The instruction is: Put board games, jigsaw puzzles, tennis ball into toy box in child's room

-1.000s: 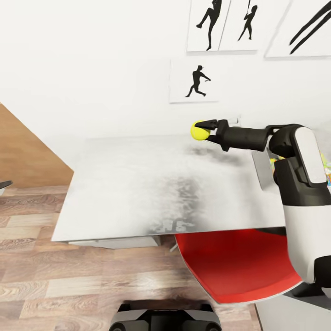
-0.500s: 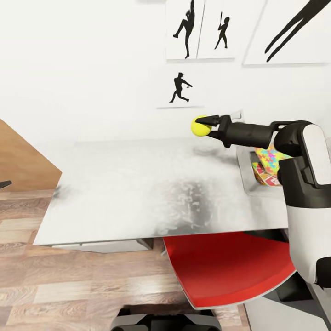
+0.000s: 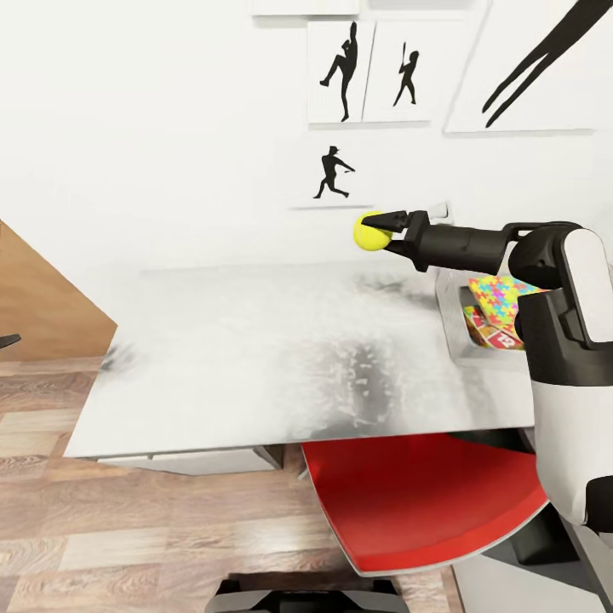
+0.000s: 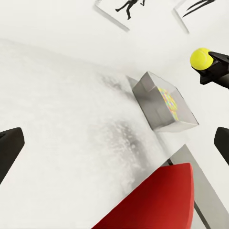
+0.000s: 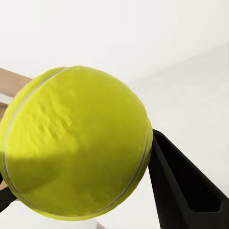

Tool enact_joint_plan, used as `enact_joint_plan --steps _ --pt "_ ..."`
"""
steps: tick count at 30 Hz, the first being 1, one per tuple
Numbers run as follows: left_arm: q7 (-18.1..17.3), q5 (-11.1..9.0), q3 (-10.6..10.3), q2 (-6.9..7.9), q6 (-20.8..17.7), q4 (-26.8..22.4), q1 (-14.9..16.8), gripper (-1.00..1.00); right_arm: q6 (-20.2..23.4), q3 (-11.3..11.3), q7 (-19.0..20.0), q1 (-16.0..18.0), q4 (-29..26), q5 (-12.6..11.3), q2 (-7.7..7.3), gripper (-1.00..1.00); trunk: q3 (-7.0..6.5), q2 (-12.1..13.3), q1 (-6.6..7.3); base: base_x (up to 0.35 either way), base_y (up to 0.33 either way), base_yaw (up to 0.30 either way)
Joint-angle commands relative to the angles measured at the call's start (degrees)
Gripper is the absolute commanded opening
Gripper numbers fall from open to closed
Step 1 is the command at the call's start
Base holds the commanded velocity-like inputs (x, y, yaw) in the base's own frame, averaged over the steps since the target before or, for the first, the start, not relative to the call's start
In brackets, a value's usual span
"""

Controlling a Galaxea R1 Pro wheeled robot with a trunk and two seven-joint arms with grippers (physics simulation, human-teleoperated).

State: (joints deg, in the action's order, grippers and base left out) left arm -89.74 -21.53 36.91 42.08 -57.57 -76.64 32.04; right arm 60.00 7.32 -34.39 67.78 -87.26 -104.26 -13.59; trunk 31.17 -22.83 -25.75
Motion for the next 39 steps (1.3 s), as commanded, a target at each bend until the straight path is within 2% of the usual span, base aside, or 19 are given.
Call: enact_joint_plan --steps 1,39 --pt "-0.3 0.1 0.0 0.02 -0.6 0.0 0.0 1.0 0.0 0.1 -0.7 0.1 -0.2 -0.7 -0.04 -1.0 -0.01 -0.1 -0.04 0.0 0.0 0.0" --pt "-0.3 0.1 -0.2 -0.05 -0.4 -0.1 0.0 1.0 0.0 0.1 -0.7 -0.1 -3.2 -0.7 -0.12 -1.0 -3.63 -0.1 -0.04 0.0 0.0 0.0"
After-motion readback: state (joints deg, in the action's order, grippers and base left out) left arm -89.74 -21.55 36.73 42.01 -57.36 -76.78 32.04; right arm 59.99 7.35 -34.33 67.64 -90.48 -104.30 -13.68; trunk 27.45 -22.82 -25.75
